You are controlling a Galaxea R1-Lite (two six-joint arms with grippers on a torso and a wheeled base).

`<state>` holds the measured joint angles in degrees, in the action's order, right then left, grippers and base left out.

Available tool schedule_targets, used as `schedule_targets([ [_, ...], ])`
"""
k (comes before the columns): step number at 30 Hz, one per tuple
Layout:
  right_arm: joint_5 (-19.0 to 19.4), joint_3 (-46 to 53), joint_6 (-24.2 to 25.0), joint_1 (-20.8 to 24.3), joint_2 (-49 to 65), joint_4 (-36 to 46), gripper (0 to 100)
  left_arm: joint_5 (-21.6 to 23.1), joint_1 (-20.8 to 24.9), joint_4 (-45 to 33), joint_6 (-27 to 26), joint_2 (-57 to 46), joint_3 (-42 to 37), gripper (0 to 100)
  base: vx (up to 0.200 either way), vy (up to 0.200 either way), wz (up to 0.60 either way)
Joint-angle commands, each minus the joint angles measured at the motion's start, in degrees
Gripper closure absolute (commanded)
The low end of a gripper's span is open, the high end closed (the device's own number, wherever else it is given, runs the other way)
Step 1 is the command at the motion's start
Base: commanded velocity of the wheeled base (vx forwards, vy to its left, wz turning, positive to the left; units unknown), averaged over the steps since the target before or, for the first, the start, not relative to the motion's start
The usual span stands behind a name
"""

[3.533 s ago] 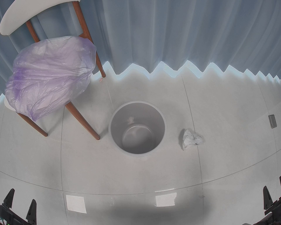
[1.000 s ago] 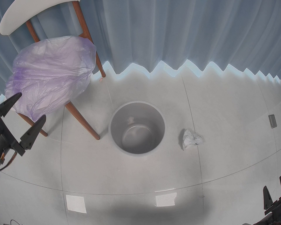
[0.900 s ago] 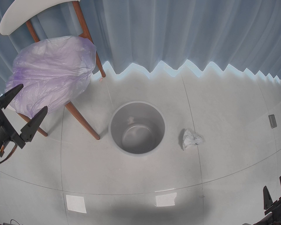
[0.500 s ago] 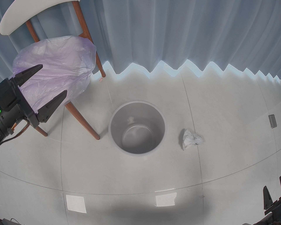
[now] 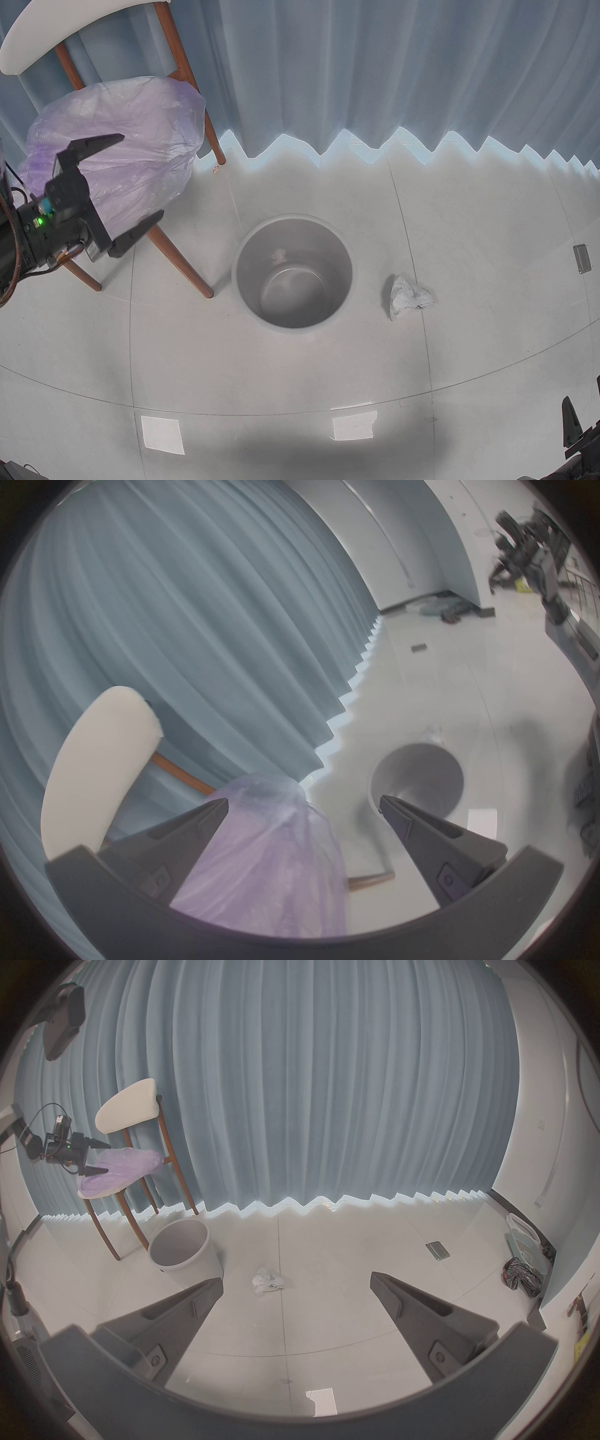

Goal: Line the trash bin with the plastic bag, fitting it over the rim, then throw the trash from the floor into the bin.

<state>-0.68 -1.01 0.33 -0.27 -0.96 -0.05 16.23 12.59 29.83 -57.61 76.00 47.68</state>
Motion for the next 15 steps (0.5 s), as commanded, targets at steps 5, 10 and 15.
schedule_targets([
  [5, 0.0, 1.0, 0.0, 0.0, 1.0, 0.0, 0, -12.0, 10.3, -7.0, -9.4, 1.8, -1.0, 0, 0.0, 0.0, 0.0],
  [10, 0.0, 1.0, 0.0, 0.0, 1.0, 0.0, 0, -31.5, 20.2, -4.8, -10.9, 5.2, -2.2, 0, 0.0, 0.0, 0.0],
  [15, 0.0, 1.0, 0.0, 0.0, 1.0, 0.0, 0, -44.7, 23.1, 1.0, -16.5, 7.5, -4.6, 0, 0.0, 0.0, 0.0],
])
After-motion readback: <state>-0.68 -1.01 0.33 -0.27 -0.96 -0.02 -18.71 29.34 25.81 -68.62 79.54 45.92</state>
